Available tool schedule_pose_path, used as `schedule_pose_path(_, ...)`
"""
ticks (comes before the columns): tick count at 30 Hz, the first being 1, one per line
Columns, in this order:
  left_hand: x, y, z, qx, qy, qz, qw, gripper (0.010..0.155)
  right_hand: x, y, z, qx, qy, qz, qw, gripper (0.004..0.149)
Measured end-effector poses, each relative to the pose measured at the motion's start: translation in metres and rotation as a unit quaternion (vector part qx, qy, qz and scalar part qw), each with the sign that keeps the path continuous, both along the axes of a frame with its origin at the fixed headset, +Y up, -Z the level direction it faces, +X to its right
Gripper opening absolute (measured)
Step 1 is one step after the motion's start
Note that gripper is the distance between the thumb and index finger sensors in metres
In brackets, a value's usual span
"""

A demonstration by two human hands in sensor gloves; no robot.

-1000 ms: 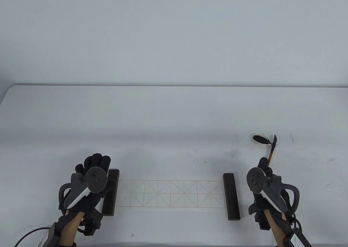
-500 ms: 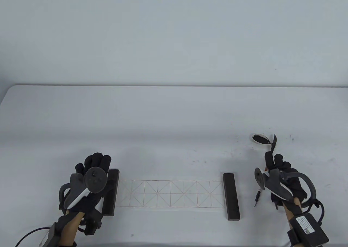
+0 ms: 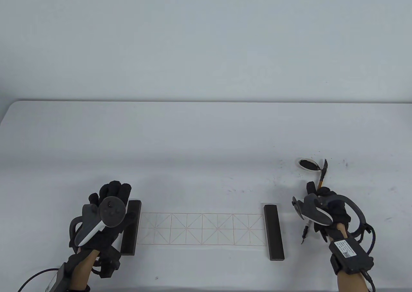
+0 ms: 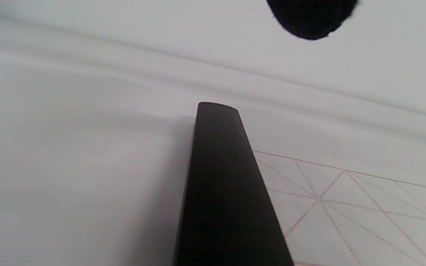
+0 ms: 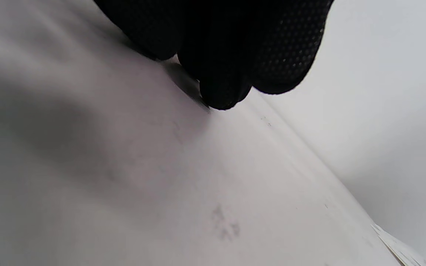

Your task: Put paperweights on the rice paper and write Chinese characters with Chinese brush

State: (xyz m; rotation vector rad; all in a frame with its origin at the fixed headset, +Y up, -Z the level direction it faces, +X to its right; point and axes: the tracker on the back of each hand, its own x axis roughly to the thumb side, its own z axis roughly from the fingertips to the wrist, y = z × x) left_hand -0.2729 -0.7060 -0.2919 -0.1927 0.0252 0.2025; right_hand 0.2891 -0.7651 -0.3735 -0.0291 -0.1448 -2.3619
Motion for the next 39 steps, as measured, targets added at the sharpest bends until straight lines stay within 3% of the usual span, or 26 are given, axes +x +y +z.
schedule_pose_path(13, 0.001, 0.000, -0.001, -0.012, -0.002, 0.000, 1.000, 0.085, -0.006, 0.000, -0.007, 0.015, 0.039, 0.032, 0.999, 0.052)
schedule_pose_path(26, -0.001, 0.002, -0.001, -0.011, 0.001, 0.004, 1.000, 0.085, -0.005, 0.002, -0.006, 0.045, 0.060, 0.051, 0.996, 0.049)
schedule_pose_path(39, -0.001, 0.001, -0.001, -0.010, 0.001, 0.003, 1.000, 0.086, -0.007, 0.013, -0.002, 0.116, 0.078, 0.028, 0.990, 0.046)
